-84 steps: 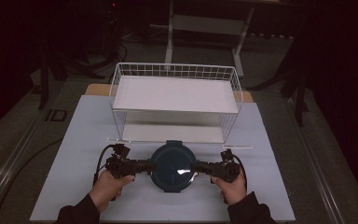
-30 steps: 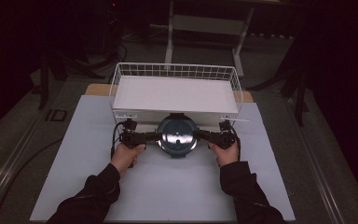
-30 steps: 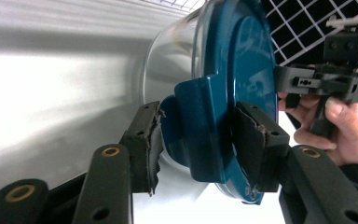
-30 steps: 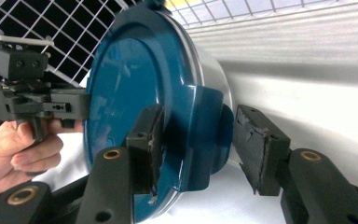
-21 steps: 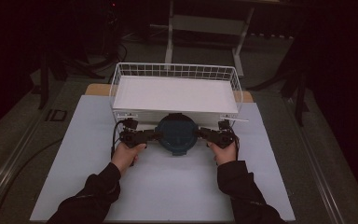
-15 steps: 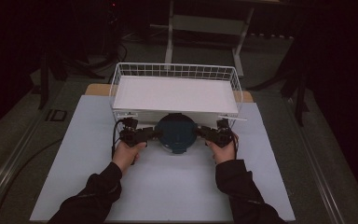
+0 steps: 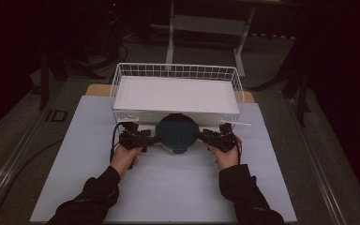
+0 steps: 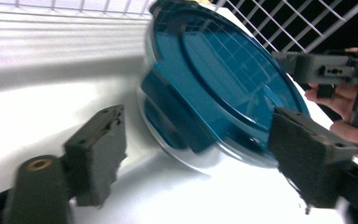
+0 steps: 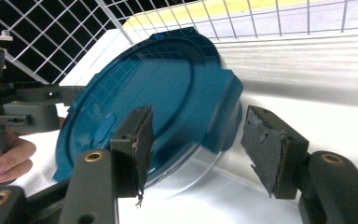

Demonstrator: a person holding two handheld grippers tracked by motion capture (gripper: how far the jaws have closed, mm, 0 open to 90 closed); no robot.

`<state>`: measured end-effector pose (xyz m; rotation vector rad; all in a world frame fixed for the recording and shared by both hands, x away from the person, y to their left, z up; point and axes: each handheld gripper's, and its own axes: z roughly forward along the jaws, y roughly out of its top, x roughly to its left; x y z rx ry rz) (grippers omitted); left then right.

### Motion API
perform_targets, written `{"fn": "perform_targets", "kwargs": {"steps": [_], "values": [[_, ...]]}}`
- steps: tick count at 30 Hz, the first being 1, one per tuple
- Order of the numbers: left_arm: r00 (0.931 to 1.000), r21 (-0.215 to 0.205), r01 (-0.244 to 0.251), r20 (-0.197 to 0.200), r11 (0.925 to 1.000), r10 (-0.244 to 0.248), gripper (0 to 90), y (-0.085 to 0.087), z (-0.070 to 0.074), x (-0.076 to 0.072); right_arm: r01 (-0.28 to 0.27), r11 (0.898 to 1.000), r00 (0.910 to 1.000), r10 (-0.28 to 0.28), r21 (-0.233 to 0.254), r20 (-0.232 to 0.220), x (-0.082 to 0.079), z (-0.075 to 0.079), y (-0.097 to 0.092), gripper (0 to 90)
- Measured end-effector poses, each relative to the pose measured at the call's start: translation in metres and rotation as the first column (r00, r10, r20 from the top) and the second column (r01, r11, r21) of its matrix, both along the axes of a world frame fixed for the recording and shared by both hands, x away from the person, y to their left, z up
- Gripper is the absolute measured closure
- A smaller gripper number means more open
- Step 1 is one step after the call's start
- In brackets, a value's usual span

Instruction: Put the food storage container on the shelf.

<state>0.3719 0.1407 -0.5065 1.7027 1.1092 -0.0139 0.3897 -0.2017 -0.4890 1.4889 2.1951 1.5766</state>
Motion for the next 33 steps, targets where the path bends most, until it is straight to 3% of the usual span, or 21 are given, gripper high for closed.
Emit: {"fn": "perform_targets", "kwargs": {"steps": [3, 5, 8, 12, 13, 15, 18, 19, 21, 24, 26, 33], "values": [[0.9990, -0.014, 0.035, 0.029, 0.9993, -0.034, 10.9, 0.001, 0.002, -0.010, -0.019, 1.000, 0.9998, 0.019, -0.005, -0.003, -0.008, 0.002, -0.001, 42.6], [0.9977, -0.011, 0.061, 0.032, 0.9981, -0.060, 0.3, 0.001, 0.005, -0.016, -0.041, 0.999, 0.9991, 0.041, -0.022, 0.005, -0.016, 0.005, 0.000, 43.2], [0.9961, 0.011, 0.078, 0.041, 0.9969, -0.078, 0.2, 0.001, 0.009, -0.026, -0.039, 0.998, 0.9990, 0.041, -0.056, 0.020, -0.027, 0.009, 0.001, 47.4], [0.9930, 0.038, 0.086, 0.078, 0.9955, -0.089, 0.2, 0.001, 0.020, -0.042, -0.063, 0.996, 0.9980, 0.063, -0.056, -0.005, -0.040, 0.011, 0.003, 55.2], [0.9920, 0.057, 0.087, 0.087, 0.9946, -0.091, 0.2, 0.001, 0.023, -0.045, -0.075, 0.995, 0.9972, 0.075, -0.062, -0.007, -0.043, 0.011, 0.004, 59.7], [0.9911, 0.043, 0.087, 0.097, 0.9953, -0.091, 0.3, 0.002, 0.027, -0.053, -0.103, 0.992, 0.9947, 0.102, -0.077, -0.012, -0.050, 0.011, 0.009, 66.8], [0.9910, 0.058, 0.086, 0.098, 0.9946, -0.092, 0.2, 0.004, 0.030, -0.062, -0.145, 0.986, 0.9894, 0.144, -0.082, -0.015, -0.059, 0.011, 0.016, 77.2], [0.9905, 0.069, 0.087, 0.101, 0.9938, -0.093, 0.2, 0.005, 0.031, -0.065, -0.157, 0.985, 0.9876, 0.155, -0.071, -0.024, -0.061, 0.011, 0.018, 84.7], [0.9883, 0.085, 0.096, 0.110, 0.9918, -0.105, 0.2, 0.005, 0.031, -0.070, -0.187, 0.981, 0.9820, 0.185, -0.060, -0.038, -0.063, 0.009, 0.023, 89.8], [0.9849, 0.107, 0.103, 0.128, 0.9890, -0.116, 0.2, 0.005, 0.031, -0.079, -0.225, 0.971, 0.9740, 0.222, -0.081, -0.043, -0.066, 0.006, 0.031, 89.9], [0.9840, 0.097, 0.107, 0.132, 0.9895, -0.120, 0.2, 0.005, 0.030, -0.084, -0.237, 0.967, 0.9712, 0.234, -0.090, -0.047, -0.066, 0.004, 0.036, 90.0], [0.9807, 0.094, 0.106, 0.155, 0.9899, -0.120, 0.2, 0.003, 0.021, -0.096, -0.233, 0.967, 0.9721, 0.228, -0.107, -0.057, -0.058, -0.003, 0.046, 90.0]]}}
